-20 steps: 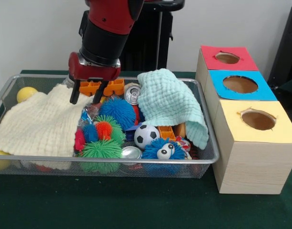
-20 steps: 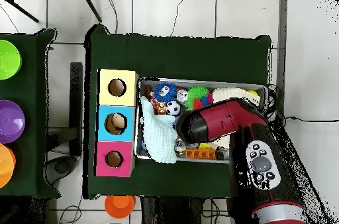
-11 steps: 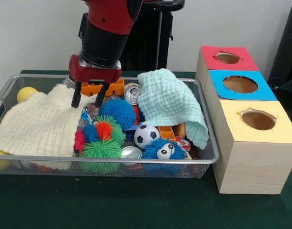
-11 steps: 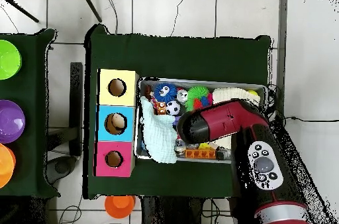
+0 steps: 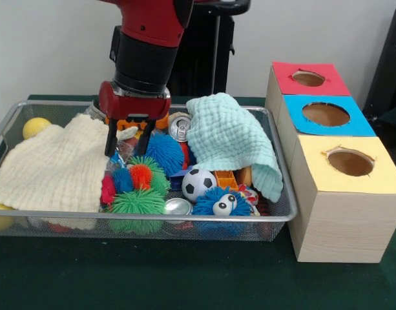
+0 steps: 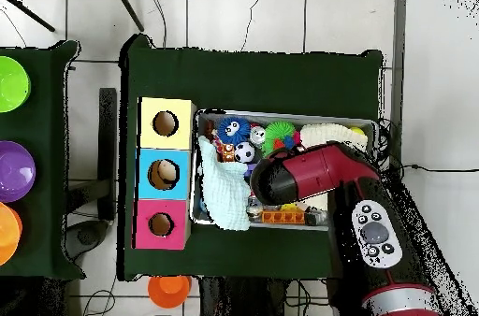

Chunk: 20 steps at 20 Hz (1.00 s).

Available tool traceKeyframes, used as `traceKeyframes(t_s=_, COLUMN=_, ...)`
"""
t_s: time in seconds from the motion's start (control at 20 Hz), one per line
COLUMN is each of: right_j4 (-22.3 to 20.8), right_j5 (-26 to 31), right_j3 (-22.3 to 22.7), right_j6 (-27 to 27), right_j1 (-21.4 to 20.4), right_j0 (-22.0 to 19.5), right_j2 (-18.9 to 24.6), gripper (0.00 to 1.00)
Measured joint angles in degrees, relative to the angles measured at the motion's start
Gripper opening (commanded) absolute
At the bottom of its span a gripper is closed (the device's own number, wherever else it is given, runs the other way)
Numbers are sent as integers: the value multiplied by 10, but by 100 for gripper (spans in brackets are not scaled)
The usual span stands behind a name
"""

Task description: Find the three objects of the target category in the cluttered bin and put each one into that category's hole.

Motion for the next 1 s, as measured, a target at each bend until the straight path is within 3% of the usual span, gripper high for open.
traceKeyframes(t_s=1.0, right_j4=0, right_j5=-1, right_j3=0, right_j6=0, right_j1=48, right_j0=-26, right_j2=13, gripper=100)
